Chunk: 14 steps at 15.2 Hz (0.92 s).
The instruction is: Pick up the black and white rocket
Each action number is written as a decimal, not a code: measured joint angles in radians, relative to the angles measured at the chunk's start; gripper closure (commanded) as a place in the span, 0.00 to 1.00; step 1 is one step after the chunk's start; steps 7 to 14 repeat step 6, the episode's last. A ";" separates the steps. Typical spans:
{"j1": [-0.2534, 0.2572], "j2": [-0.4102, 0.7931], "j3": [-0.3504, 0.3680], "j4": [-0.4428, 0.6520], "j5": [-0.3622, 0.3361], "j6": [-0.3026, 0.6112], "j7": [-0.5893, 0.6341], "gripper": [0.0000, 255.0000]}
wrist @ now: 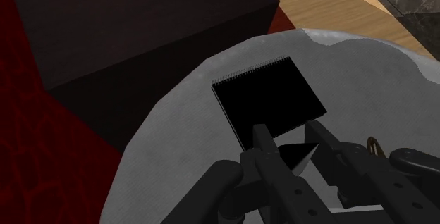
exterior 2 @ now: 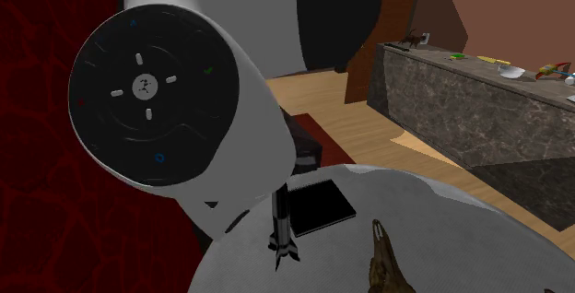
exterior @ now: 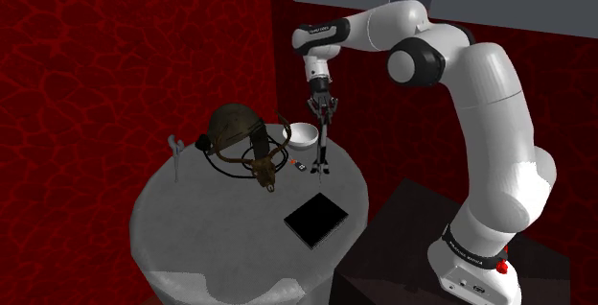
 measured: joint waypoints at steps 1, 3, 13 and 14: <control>-0.001 -0.001 0.000 0.011 0.001 -0.012 0.004 1.00; -0.002 -0.005 0.001 0.033 0.003 -0.036 0.013 1.00; -0.005 -0.012 0.001 0.055 0.004 -0.064 0.019 1.00; -0.005 -0.012 0.001 0.055 0.004 -0.064 0.019 1.00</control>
